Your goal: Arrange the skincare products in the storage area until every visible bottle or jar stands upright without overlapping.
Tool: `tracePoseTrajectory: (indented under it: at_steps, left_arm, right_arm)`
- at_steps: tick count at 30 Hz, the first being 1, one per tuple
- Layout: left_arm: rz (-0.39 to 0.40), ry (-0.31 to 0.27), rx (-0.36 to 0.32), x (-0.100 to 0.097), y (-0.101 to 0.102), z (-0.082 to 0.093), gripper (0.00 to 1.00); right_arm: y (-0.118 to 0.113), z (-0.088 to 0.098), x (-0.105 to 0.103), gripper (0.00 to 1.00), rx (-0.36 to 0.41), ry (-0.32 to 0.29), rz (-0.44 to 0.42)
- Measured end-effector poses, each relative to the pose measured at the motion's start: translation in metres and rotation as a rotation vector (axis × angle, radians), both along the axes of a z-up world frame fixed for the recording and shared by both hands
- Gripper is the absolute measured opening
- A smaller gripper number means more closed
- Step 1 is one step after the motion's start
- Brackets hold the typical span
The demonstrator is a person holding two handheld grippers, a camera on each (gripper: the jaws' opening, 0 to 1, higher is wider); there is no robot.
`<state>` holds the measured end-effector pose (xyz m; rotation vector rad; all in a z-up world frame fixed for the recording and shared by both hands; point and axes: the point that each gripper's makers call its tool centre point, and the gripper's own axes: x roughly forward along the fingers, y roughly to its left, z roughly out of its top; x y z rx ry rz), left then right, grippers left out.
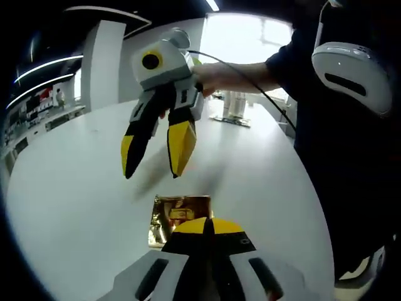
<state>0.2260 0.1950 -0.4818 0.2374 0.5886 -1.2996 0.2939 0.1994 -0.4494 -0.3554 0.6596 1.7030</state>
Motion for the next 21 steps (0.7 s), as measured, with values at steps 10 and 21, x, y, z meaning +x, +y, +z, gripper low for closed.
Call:
tracePoseTrajectory:
  at_steps: [10, 21]
  left_arm:
    - [0.001, 0.002, 0.003, 0.000, 0.000, 0.000, 0.00]
    - [0.003, 0.002, 0.008, 0.001, 0.002, 0.000, 0.00]
  right_arm:
    - [0.006, -0.013, -0.009, 0.37, -0.091, -0.114, 0.147]
    - [0.009, -0.019, -0.016, 0.36, -0.145, -0.167, 0.219]
